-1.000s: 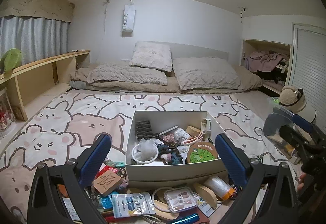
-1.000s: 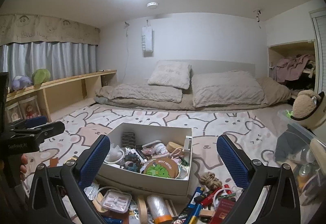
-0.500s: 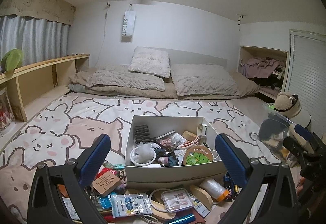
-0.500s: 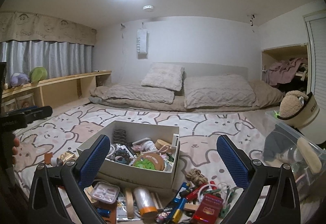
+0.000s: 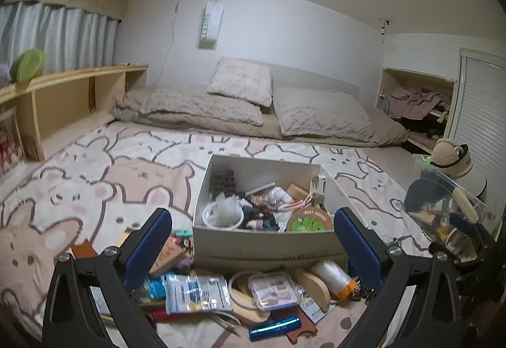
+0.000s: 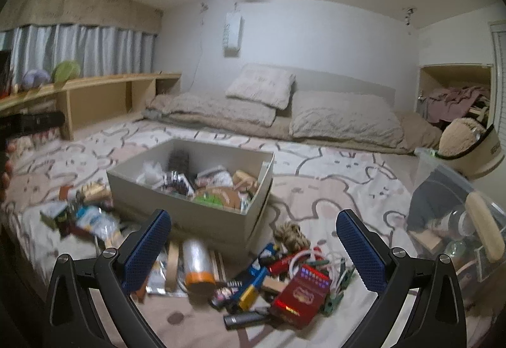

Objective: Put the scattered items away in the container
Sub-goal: 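Lower the left tool onto the blue cylindrical lighter while the right tool lowers onto the black lighter, then close the left tool on the blue lighter while the right tool closes on the black lighter, then lift both lighters and carry them over the white box with both tools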

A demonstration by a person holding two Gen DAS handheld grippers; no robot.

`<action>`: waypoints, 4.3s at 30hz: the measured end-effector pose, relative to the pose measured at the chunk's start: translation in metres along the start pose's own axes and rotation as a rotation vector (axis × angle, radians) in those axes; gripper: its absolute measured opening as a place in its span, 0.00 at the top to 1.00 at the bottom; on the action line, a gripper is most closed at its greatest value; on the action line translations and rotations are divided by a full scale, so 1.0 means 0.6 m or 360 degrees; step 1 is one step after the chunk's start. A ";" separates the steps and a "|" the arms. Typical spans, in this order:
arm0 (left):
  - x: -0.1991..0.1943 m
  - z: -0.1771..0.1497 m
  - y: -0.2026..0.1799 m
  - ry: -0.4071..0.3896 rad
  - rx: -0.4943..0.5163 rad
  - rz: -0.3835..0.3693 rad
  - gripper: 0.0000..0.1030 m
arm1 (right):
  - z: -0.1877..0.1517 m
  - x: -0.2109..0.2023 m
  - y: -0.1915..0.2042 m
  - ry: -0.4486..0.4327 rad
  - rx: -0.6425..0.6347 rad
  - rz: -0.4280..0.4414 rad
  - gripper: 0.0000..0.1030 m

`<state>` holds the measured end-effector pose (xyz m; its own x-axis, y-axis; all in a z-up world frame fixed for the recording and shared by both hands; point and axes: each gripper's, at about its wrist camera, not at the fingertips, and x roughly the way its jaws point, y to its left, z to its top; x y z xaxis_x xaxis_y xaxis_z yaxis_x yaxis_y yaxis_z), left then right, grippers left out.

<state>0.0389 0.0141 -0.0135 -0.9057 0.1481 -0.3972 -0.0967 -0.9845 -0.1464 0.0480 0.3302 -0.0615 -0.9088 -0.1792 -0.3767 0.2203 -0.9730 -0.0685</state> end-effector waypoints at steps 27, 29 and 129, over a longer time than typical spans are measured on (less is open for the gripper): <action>0.063 -0.142 -0.004 0.0451 -0.0234 0.0044 0.00 | -0.135 0.100 0.017 0.0743 -0.0209 0.0639 0.00; 0.070 -0.153 -0.007 0.0504 -0.0235 0.0056 0.00 | -0.143 0.107 0.014 0.0790 -0.0196 0.0662 0.00; 0.178 -0.269 -0.035 0.0776 -0.0184 0.0235 0.19 | -0.183 0.130 0.052 0.0696 0.0116 0.0376 0.22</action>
<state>0.0105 0.0658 -0.1991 -0.6062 0.0620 -0.7929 0.0887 -0.9855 -0.1449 0.0230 0.3017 -0.1942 -0.6001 -0.3337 -0.7270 0.3626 -0.9236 0.1246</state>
